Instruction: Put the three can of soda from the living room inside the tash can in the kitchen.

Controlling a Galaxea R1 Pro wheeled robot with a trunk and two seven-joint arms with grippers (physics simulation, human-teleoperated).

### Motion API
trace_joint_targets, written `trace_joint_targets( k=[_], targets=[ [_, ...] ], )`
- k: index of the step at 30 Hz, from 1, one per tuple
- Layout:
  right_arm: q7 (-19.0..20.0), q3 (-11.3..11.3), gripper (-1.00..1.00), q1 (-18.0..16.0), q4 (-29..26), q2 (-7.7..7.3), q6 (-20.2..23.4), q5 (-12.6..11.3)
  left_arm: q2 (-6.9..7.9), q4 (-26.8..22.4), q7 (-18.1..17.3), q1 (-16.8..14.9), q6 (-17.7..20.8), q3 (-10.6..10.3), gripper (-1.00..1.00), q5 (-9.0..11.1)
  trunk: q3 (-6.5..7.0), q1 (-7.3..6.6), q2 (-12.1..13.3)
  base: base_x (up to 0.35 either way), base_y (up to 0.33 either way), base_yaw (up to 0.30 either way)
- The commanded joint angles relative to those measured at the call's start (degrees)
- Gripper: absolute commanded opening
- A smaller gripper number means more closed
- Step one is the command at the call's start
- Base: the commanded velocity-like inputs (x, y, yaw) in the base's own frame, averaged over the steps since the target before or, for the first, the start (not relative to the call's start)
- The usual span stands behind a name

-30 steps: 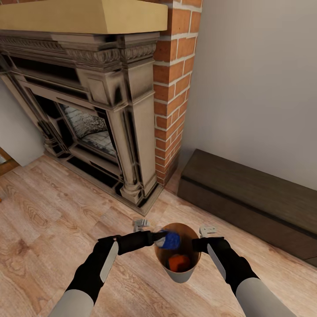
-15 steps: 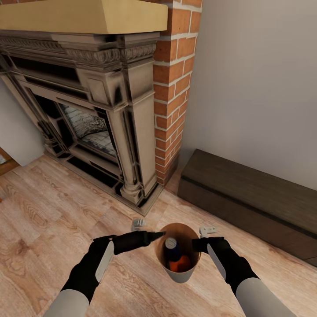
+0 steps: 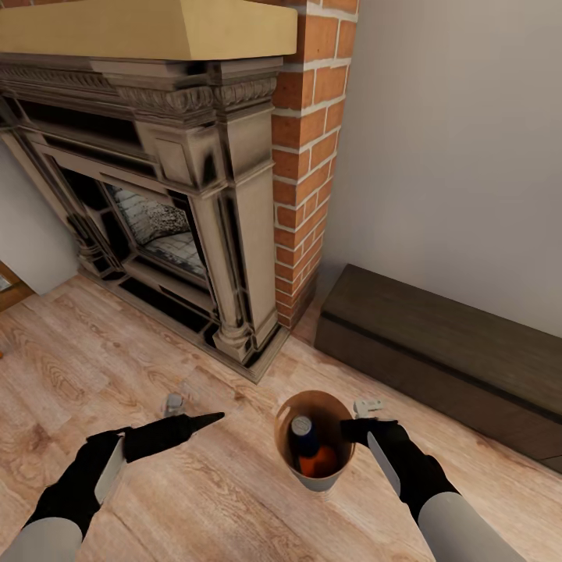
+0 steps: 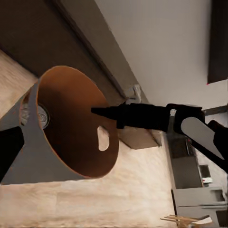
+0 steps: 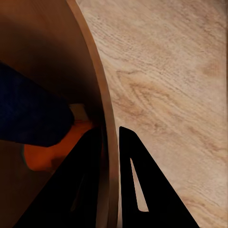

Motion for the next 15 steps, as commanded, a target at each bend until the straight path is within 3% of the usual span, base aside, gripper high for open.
trace_joint_targets(
  k=[1, 6, 7, 10, 11, 15],
  targets=[
    [0.4, 0.0, -1.00, 0.0, 0.0, 0.01, -0.3, -0.7, 1.33, 1.4, -0.4, 0.0, -0.3, 0.1, 1.00, 0.0, 0.00, 0.00, 0.0, 0.000, 0.000, 0.000],
    [0.4, 0.0, -1.00, 0.0, 0.0, 0.01, -0.6, -0.6, 5.86, 7.3, -0.6, 0.0, -3.8, 0.2, 1.00, -0.1, 0.00, 0.00, 0.0, 0.000, 0.000, 0.000],
    [0.4, 0.0, -1.00, 0.0, 0.0, 0.01, -0.7, -0.7, 8.85, 14.3, -0.6, 0.0, -9.7, 0.4, 1.00, -0.1, 0.00, 0.00, 0.0, 0.000, 0.000, 0.000],
    [0.4, 0.1, -1.00, 0.0, 0.0, 0.01, -0.7, -0.7, 9.81, 21.0, -0.6, 0.0, -15.7, 0.4, 1.00, -0.2, 0.00, 0.00, 0.0, 0.000, 0.000, 0.000],
    [0.4, 0.1, -1.00, 0.0, -0.1, 0.01, -0.8, -0.7, 10.54, 29.4, -0.6, 0.0, -26.3, 0.4, 1.00, -0.1, 0.08, 0.00, 0.0, 0.000, 0.000, 0.000],
    [0.4, 0.1, -1.00, 0.0, -0.1, 0.01, -0.8, -0.7, 10.60, 30.0, -0.6, 0.0, -27.3, 0.5, 1.00, 0.0, 0.44, 0.00, 0.0, 0.000, 0.000, 0.000]
  ],
)
